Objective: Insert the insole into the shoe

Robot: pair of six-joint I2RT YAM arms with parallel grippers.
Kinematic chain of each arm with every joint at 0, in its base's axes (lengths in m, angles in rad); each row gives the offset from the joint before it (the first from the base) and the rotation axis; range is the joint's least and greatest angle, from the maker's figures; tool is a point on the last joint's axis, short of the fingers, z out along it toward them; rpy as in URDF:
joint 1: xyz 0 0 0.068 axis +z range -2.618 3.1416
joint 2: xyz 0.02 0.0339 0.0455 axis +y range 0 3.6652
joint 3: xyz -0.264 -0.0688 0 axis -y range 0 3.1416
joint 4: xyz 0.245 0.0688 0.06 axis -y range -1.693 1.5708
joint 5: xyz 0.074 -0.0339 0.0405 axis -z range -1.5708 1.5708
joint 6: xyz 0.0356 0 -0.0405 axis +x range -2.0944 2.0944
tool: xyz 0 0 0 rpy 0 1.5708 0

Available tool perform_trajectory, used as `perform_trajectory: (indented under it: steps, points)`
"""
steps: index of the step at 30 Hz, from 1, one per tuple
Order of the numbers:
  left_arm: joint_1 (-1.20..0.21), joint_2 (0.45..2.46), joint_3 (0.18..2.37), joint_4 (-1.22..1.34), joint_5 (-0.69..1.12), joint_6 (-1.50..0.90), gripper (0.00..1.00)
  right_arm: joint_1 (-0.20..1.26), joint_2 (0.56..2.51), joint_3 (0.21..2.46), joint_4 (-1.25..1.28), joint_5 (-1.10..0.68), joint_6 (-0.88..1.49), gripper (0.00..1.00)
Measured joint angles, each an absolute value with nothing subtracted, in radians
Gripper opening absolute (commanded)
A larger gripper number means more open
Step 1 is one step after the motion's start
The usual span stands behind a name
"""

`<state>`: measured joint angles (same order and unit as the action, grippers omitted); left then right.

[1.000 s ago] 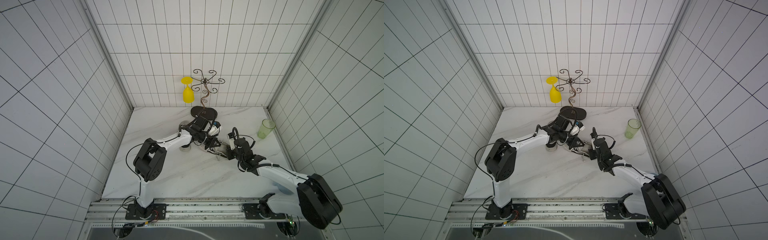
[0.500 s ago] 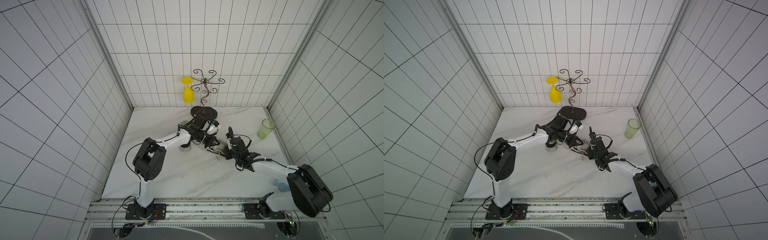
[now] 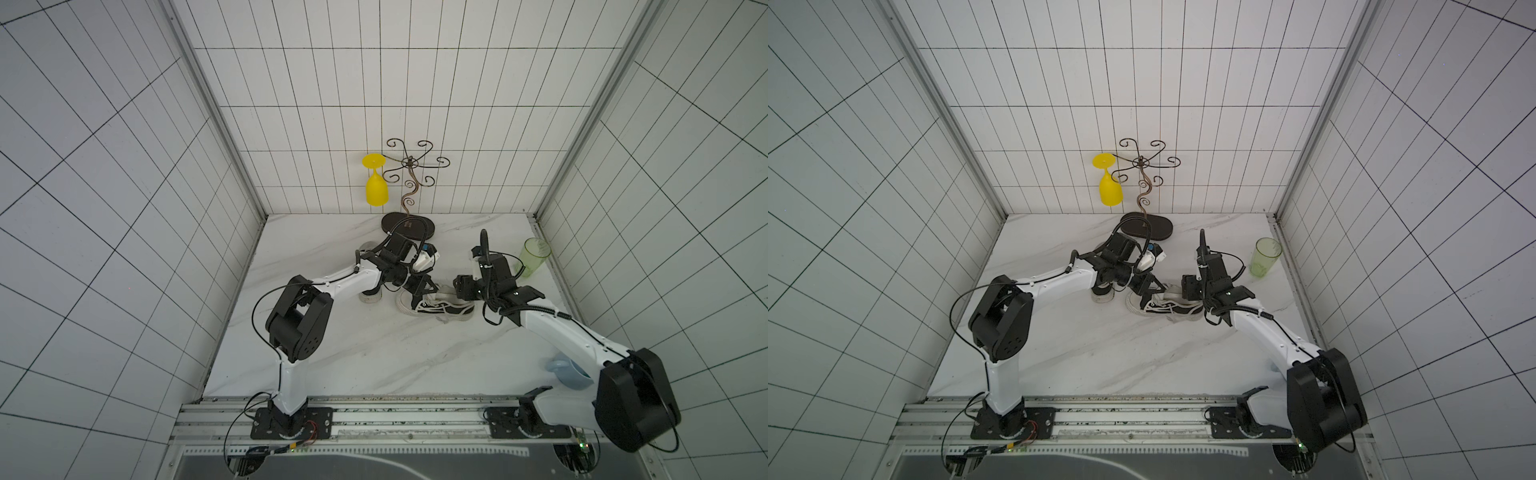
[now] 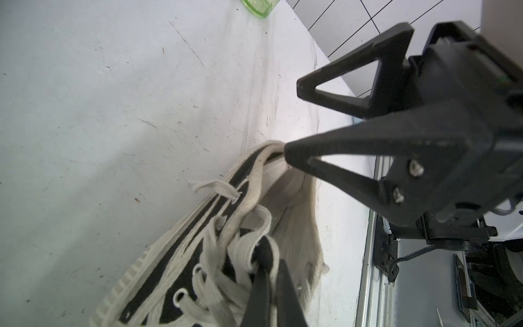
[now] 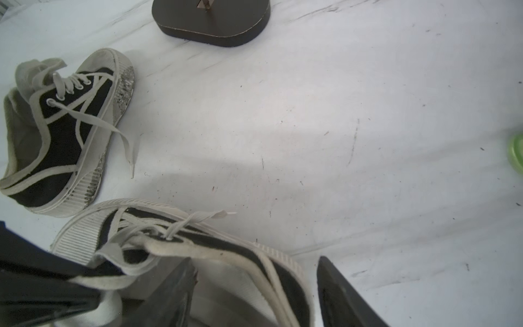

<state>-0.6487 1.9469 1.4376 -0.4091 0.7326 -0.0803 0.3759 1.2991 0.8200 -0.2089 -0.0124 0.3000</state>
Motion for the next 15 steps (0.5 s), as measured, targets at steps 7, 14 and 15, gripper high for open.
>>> perform_trajectory:
  steps: [7, 14, 15]
  points:
    - [-0.645, 1.947, 1.435, -0.405, 0.719, -0.091, 0.00, 0.366, 1.299, 0.820, -0.304, -0.104, 0.375, 0.81]
    - [-0.645, 1.947, 1.426, -0.402, 0.715, -0.099, 0.00, 0.367, 1.347, 0.820, -0.374, -0.134, 0.408, 0.77]
    - [-0.645, 1.947, 1.426, -0.402, 0.715, -0.099, 0.00, 0.368, 1.351, 0.820, -0.382, -0.132, 0.412, 0.74]
